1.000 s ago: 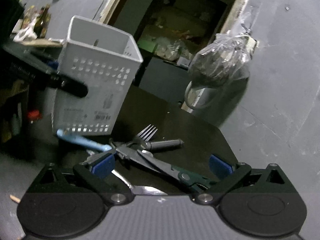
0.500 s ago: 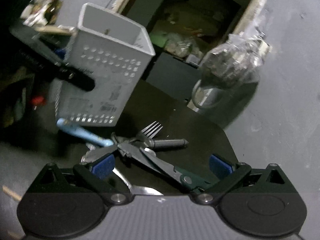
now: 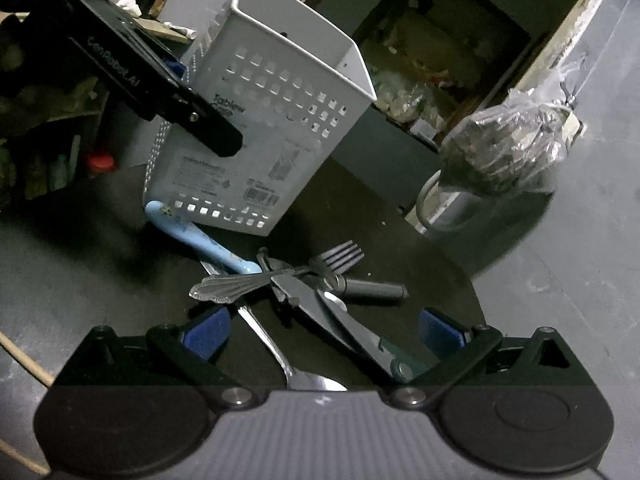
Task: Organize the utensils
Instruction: 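Lower the right tool onto the metal fork and close on it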
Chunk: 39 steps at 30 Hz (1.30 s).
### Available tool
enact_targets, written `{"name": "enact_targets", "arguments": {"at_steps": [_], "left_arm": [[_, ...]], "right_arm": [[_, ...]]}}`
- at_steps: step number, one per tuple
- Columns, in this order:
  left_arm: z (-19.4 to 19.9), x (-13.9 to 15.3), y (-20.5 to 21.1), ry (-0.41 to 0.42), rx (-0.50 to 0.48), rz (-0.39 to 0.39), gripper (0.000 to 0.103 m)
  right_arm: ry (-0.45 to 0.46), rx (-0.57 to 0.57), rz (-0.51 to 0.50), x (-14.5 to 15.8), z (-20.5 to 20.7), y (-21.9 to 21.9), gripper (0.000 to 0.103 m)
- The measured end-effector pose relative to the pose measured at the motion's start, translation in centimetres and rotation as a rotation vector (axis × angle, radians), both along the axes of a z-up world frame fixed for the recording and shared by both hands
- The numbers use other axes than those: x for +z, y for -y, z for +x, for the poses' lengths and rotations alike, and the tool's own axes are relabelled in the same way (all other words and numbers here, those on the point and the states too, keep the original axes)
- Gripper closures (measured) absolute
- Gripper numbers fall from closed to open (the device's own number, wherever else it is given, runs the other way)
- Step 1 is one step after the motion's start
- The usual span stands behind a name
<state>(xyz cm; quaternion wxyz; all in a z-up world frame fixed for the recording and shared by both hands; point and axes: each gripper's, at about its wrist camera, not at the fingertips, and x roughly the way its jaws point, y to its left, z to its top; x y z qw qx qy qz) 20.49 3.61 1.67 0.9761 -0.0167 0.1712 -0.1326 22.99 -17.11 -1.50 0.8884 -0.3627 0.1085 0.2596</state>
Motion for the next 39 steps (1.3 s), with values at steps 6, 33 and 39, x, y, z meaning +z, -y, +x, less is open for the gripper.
{"name": "enact_targets", "arguments": {"at_steps": [6, 33, 39], "left_arm": [[0.0, -0.1, 0.1, -0.003, 0.005, 0.007, 0.026], [0.2, -0.2, -0.1, -0.004, 0.008, 0.002, 0.026], [0.3, -0.2, -0.1, -0.004, 0.009, -0.001, 0.026]], "right_arm": [[0.049, 0.088, -0.016, -0.4, -0.6, -0.7, 0.002], [-0.032, 0.393, -0.035, 1.3, -0.3, -1.9, 0.026], [-0.219, 0.335, 0.144, 4.5, 4.9, 1.0, 0.019]]}}
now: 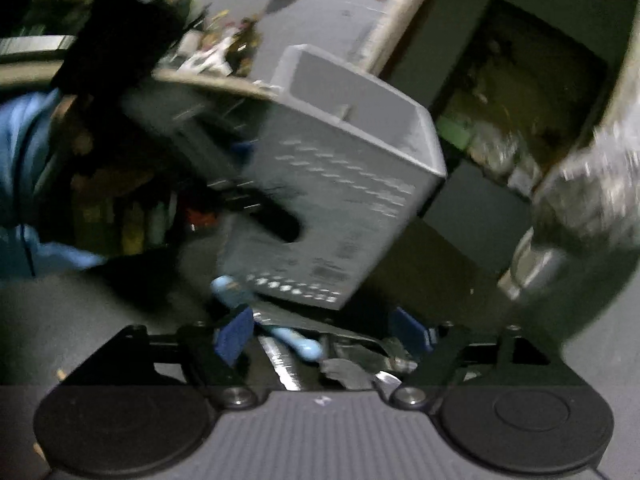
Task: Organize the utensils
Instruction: 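Lower the right tool onto the metal fork and close on it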
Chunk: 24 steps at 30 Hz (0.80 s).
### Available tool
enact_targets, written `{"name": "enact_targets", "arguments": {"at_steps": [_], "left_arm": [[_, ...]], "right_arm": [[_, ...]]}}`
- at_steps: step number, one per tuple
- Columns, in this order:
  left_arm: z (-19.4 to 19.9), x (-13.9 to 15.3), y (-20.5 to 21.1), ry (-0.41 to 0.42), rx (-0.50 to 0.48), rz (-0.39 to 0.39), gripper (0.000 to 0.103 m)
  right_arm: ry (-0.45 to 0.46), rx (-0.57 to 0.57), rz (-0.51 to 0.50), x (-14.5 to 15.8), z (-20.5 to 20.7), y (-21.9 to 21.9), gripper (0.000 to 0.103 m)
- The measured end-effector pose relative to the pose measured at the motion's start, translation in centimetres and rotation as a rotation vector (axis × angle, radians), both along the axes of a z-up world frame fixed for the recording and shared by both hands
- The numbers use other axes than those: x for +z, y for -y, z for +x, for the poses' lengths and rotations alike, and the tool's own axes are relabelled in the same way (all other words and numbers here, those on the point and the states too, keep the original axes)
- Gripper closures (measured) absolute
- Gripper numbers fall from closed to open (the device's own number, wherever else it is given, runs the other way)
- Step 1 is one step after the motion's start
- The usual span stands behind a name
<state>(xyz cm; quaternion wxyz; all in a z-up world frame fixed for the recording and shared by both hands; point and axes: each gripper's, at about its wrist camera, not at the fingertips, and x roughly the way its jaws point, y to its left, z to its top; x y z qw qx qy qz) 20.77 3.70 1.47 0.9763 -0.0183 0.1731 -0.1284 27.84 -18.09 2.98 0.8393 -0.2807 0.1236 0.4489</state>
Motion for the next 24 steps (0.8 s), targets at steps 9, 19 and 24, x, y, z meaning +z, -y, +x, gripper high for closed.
{"name": "enact_targets", "arguments": {"at_steps": [9, 19, 24], "left_arm": [[0.2, 0.0, -0.1, -0.002, -0.001, -0.004, 0.026], [0.4, -0.2, -0.1, -0.003, -0.003, -0.008, 0.026], [0.6, -0.3, 0.0, -0.008, -0.002, -0.008, 0.026]], "right_arm": [[-0.367, -0.200, 0.212, 0.8, 11.4, 2.2, 0.018], [-0.495, -0.210, 0.196, -0.8, 17.2, 2.0, 0.025], [-0.492, -0.196, 0.182, -1.5, 16.7, 1.7, 0.036]]}}
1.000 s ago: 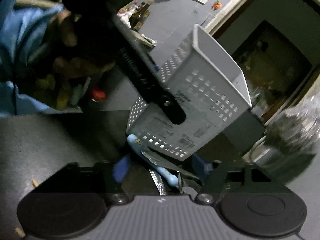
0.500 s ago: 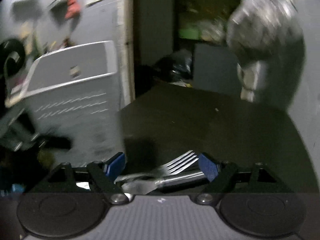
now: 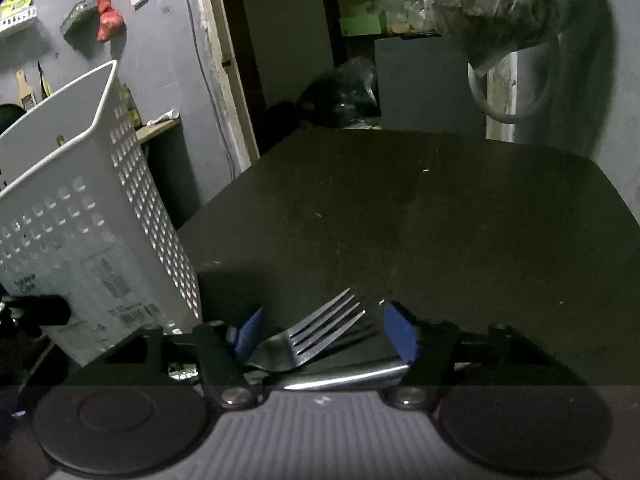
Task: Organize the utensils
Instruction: 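Lower the right tool onto the metal fork and close on it, then lift the fork with the right tool and carry it over the caddy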
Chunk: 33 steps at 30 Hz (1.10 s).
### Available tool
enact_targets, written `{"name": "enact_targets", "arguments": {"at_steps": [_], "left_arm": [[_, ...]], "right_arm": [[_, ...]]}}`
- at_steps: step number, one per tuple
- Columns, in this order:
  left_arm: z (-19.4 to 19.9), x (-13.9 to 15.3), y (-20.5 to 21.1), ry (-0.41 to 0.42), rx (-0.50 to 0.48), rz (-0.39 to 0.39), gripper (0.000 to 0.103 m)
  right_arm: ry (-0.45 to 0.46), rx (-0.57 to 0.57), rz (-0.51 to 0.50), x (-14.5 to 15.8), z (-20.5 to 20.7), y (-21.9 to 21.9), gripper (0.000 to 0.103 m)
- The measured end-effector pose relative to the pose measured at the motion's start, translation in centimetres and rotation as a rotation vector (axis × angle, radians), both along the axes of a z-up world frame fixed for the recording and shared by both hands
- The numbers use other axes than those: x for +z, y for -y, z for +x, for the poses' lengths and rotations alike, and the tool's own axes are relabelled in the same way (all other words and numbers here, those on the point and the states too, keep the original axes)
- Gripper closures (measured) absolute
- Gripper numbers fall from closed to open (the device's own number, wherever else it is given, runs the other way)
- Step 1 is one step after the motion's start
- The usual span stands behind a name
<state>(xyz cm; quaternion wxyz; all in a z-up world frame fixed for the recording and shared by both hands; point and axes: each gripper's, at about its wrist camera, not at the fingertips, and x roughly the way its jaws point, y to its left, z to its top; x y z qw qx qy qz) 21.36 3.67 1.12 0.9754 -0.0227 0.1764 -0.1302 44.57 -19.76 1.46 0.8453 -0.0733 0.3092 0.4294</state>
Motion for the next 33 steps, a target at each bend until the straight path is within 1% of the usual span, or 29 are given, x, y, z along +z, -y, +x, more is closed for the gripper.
{"name": "enact_targets", "arguments": {"at_steps": [2, 3, 4, 5, 12, 14, 16, 17, 20, 25, 29, 33], "left_arm": [[0.1, 0.0, 0.0, -0.002, 0.000, 0.000, 0.026], [0.1, 0.0, 0.0, -0.003, 0.001, -0.001, 0.026], [0.1, -0.1, 0.1, -0.002, 0.001, -0.001, 0.026], [0.2, -0.1, 0.1, -0.003, 0.001, -0.001, 0.026], [0.2, -0.1, 0.1, -0.003, 0.000, -0.001, 0.026], [0.2, -0.1, 0.1, -0.004, 0.001, -0.003, 0.026], [0.2, -0.2, 0.1, -0.005, 0.001, -0.005, 0.026], [0.2, -0.2, 0.1, -0.005, 0.000, -0.005, 0.025], [0.3, -0.3, 0.1, -0.008, 0.000, -0.007, 0.025], [0.3, -0.4, 0.1, -0.011, 0.000, -0.009, 0.025], [0.3, -0.4, 0.1, -0.013, 0.001, -0.009, 0.025], [0.5, -0.4, 0.1, -0.015, 0.002, -0.009, 0.025]], "right_arm": [[-0.005, 0.005, 0.009, 0.0, -0.6, 0.0, 0.052], [-0.004, 0.001, 0.011, 0.0, -0.6, 0.1, 0.055], [-0.002, -0.002, 0.011, 0.0, -0.6, 0.1, 0.063], [-0.003, -0.006, 0.017, -0.1, -0.5, 0.0, 0.068], [-0.059, -0.044, 0.088, -0.2, 0.3, 1.0, 0.078], [-0.062, -0.056, 0.113, 0.0, 0.4, 1.3, 0.086], [-0.069, -0.067, 0.142, 0.4, 0.4, 1.6, 0.091], [-0.073, -0.073, 0.149, 0.6, 0.4, 1.6, 0.093], [-0.084, -0.081, 0.163, 0.7, 0.4, 1.8, 0.094], [-0.080, -0.131, 0.243, 1.6, -0.3, 2.6, 0.097], [-0.024, -0.214, 0.269, 3.0, -1.4, 2.8, 0.098], [0.102, -0.254, 0.256, 4.7, -3.2, 2.7, 0.099]]}}
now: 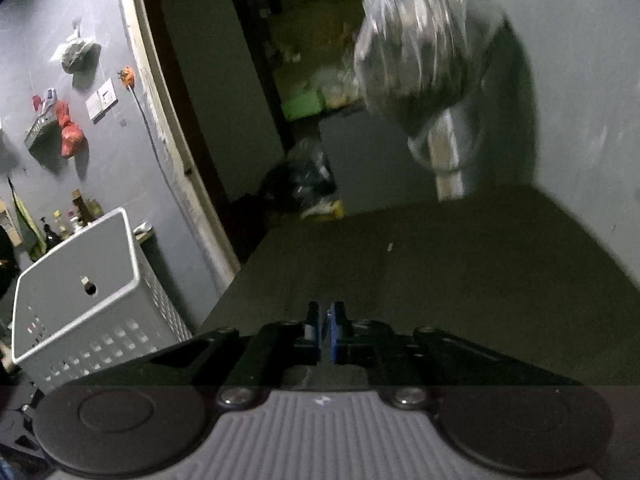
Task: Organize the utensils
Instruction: 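Lift the fork with the right tool and carry it over the caddy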
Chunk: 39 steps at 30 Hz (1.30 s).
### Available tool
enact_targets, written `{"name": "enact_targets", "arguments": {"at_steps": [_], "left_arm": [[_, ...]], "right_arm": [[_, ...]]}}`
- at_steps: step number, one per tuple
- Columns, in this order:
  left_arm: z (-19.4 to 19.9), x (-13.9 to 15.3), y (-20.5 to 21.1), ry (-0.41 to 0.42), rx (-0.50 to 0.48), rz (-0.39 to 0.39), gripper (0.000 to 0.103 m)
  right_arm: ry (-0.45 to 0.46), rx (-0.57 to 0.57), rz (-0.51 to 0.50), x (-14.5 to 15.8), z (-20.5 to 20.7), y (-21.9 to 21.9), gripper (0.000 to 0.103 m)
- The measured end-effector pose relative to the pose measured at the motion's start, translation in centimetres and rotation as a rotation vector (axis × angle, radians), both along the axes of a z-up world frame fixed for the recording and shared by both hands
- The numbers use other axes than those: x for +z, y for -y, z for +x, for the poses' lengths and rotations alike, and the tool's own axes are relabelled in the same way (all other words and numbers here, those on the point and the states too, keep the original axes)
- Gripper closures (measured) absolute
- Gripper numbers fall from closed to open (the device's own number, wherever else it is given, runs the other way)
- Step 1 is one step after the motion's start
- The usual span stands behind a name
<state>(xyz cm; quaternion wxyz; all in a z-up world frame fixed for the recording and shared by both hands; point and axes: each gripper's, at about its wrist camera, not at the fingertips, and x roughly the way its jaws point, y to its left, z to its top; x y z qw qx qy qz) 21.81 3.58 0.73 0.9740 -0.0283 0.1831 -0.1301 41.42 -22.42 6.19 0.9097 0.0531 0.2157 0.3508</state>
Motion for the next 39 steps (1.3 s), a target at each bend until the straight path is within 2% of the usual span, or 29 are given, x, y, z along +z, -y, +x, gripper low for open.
{"name": "enact_targets", "arguments": {"at_steps": [4, 9, 12, 19, 22, 26, 39], "left_arm": [[0.0, 0.0, 0.0, 0.000, 0.000, 0.000, 0.025], [0.0, 0.0, 0.0, 0.000, 0.000, -0.001, 0.025], [0.0, 0.0, 0.0, 0.000, 0.000, -0.001, 0.025], [0.0, 0.0, 0.0, 0.000, 0.000, 0.000, 0.025], [0.0, 0.0, 0.0, 0.000, 0.000, -0.001, 0.025], [0.0, 0.0, 0.0, 0.000, 0.000, 0.000, 0.025], [0.0, 0.0, 0.0, 0.000, 0.000, -0.001, 0.025]], "right_arm": [[0.147, -0.049, -0.050, 1.5, -2.6, -0.6, 0.099], [0.393, -0.079, -0.173, 3.1, -6.9, -2.7, 0.100], [0.521, -0.081, -0.243, 3.0, -9.6, -4.3, 0.100], [0.739, -0.008, -0.307, 2.0, -16.1, -6.4, 0.101], [0.761, 0.025, -0.313, 1.9, -18.2, -7.2, 0.101], [0.748, 0.035, -0.296, 1.8, -19.6, -7.3, 0.101], [0.668, 0.022, -0.274, 2.1, -18.4, -5.8, 0.100]]}}
